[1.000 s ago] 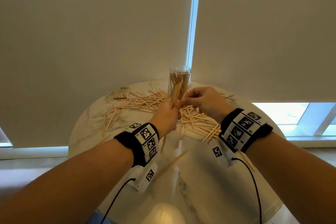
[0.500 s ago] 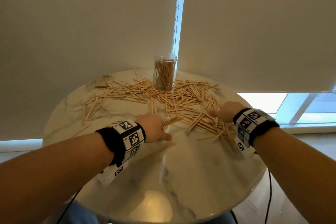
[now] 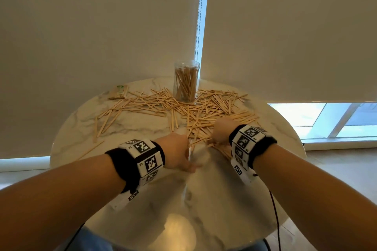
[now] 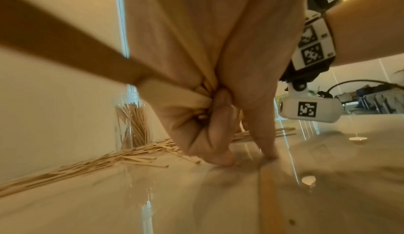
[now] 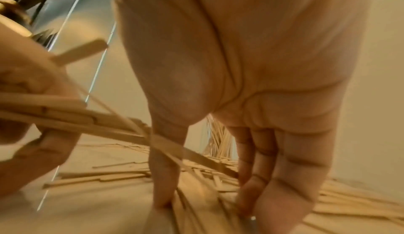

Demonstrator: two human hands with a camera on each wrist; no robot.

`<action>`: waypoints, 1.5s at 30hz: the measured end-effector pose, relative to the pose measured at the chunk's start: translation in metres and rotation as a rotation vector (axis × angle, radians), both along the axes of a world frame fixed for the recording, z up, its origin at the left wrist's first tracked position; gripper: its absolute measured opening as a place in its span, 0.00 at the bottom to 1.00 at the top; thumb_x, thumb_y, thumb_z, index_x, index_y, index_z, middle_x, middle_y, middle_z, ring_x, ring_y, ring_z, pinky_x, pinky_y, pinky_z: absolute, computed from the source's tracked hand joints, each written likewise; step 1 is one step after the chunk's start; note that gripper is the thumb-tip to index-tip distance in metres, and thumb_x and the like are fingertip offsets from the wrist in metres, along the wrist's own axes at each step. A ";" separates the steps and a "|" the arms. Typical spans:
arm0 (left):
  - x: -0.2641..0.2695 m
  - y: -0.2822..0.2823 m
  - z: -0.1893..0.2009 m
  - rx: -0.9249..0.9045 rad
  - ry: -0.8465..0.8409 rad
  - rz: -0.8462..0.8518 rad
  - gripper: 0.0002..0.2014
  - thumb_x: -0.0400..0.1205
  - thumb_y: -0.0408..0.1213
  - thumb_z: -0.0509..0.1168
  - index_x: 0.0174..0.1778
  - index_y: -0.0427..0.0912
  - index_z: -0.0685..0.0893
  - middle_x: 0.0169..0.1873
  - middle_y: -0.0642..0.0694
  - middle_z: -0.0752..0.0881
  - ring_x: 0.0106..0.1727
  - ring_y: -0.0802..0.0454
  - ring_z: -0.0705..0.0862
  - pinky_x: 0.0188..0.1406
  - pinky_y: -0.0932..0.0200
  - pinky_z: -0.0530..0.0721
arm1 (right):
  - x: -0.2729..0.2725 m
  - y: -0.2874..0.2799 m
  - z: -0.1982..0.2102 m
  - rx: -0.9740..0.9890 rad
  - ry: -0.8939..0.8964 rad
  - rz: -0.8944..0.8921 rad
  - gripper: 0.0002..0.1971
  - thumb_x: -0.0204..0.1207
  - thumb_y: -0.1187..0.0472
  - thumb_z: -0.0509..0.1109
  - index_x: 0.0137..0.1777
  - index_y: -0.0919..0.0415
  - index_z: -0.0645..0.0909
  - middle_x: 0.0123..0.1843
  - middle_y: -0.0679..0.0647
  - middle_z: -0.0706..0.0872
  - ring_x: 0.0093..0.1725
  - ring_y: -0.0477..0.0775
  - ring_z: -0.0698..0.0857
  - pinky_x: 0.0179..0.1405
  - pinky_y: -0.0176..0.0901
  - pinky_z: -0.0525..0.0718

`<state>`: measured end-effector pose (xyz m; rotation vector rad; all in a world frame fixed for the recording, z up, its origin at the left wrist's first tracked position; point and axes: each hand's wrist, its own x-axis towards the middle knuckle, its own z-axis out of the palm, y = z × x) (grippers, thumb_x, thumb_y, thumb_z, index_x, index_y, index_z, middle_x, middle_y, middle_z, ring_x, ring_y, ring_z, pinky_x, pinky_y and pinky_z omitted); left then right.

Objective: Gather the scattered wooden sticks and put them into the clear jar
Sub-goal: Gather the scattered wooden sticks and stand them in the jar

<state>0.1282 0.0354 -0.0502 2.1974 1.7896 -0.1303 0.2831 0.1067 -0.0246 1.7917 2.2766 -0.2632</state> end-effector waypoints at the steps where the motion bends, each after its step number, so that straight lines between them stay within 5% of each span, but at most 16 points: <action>1: -0.002 0.001 0.001 0.006 0.009 0.001 0.19 0.75 0.54 0.75 0.50 0.41 0.90 0.45 0.45 0.90 0.46 0.47 0.87 0.48 0.52 0.88 | -0.003 0.001 0.000 0.003 -0.001 -0.005 0.20 0.80 0.48 0.72 0.60 0.65 0.85 0.48 0.56 0.83 0.47 0.54 0.82 0.42 0.42 0.81; 5: -0.011 0.006 0.008 0.029 0.084 0.042 0.13 0.79 0.43 0.71 0.52 0.37 0.90 0.48 0.42 0.91 0.49 0.44 0.89 0.49 0.51 0.88 | -0.007 0.000 0.000 0.005 0.002 0.006 0.17 0.81 0.54 0.72 0.60 0.67 0.86 0.50 0.57 0.85 0.47 0.55 0.82 0.47 0.43 0.83; 11: -0.045 0.013 0.010 0.041 0.156 0.222 0.19 0.85 0.51 0.63 0.59 0.38 0.84 0.44 0.45 0.82 0.44 0.46 0.80 0.42 0.57 0.77 | -0.007 -0.001 -0.003 0.020 0.040 -0.033 0.19 0.77 0.55 0.76 0.61 0.66 0.84 0.52 0.57 0.86 0.50 0.56 0.84 0.46 0.43 0.85; 17: -0.071 0.023 0.003 0.064 -0.359 0.509 0.15 0.88 0.47 0.55 0.58 0.37 0.76 0.50 0.39 0.87 0.38 0.44 0.85 0.37 0.53 0.86 | -0.009 -0.002 -0.006 0.026 0.016 -0.018 0.17 0.76 0.55 0.76 0.59 0.65 0.85 0.55 0.58 0.87 0.53 0.56 0.87 0.48 0.43 0.87; 22: -0.063 0.030 0.001 0.076 -0.742 0.604 0.14 0.88 0.44 0.52 0.61 0.36 0.73 0.42 0.39 0.80 0.37 0.45 0.79 0.34 0.55 0.78 | -0.015 -0.004 -0.007 0.086 -0.026 0.064 0.14 0.81 0.57 0.70 0.59 0.66 0.85 0.54 0.58 0.86 0.52 0.56 0.86 0.52 0.44 0.86; 25: -0.055 0.034 0.000 0.119 -0.809 0.538 0.14 0.89 0.45 0.55 0.46 0.39 0.75 0.31 0.44 0.76 0.27 0.49 0.74 0.30 0.57 0.76 | -0.019 -0.002 -0.013 0.072 0.002 0.082 0.11 0.82 0.61 0.66 0.58 0.65 0.85 0.48 0.57 0.83 0.47 0.56 0.82 0.47 0.44 0.84; 28: -0.048 0.036 0.000 0.165 -0.791 0.550 0.15 0.90 0.47 0.54 0.42 0.42 0.75 0.32 0.44 0.76 0.26 0.50 0.73 0.25 0.60 0.75 | -0.019 0.002 -0.014 0.078 0.004 0.091 0.11 0.82 0.62 0.65 0.56 0.65 0.86 0.48 0.57 0.86 0.47 0.57 0.85 0.44 0.44 0.85; 31: -0.047 0.043 -0.005 0.166 -0.879 0.610 0.17 0.90 0.50 0.53 0.44 0.40 0.75 0.32 0.43 0.76 0.27 0.48 0.73 0.28 0.57 0.75 | -0.014 0.009 -0.007 0.083 0.121 0.076 0.09 0.81 0.62 0.66 0.53 0.64 0.87 0.43 0.55 0.85 0.43 0.54 0.84 0.36 0.40 0.81; 35: -0.043 0.046 -0.005 0.186 -1.022 0.665 0.20 0.88 0.55 0.54 0.47 0.40 0.76 0.26 0.47 0.73 0.25 0.50 0.73 0.29 0.56 0.76 | -0.010 0.018 0.006 0.098 0.405 0.007 0.04 0.80 0.62 0.70 0.50 0.59 0.87 0.45 0.56 0.89 0.45 0.53 0.87 0.39 0.41 0.84; 41: -0.031 0.040 0.012 0.300 -1.022 0.451 0.30 0.73 0.73 0.63 0.25 0.50 0.66 0.15 0.56 0.66 0.16 0.57 0.65 0.21 0.61 0.71 | -0.025 0.007 0.025 0.240 0.811 0.069 0.04 0.84 0.57 0.69 0.47 0.53 0.83 0.40 0.50 0.87 0.38 0.48 0.86 0.33 0.35 0.79; 45: -0.018 0.043 0.022 0.319 -1.169 0.456 0.31 0.72 0.76 0.61 0.40 0.49 0.83 0.16 0.55 0.76 0.17 0.62 0.72 0.25 0.61 0.76 | -0.052 -0.004 0.024 0.264 0.949 0.174 0.06 0.84 0.59 0.66 0.50 0.55 0.84 0.40 0.51 0.88 0.39 0.50 0.88 0.38 0.44 0.89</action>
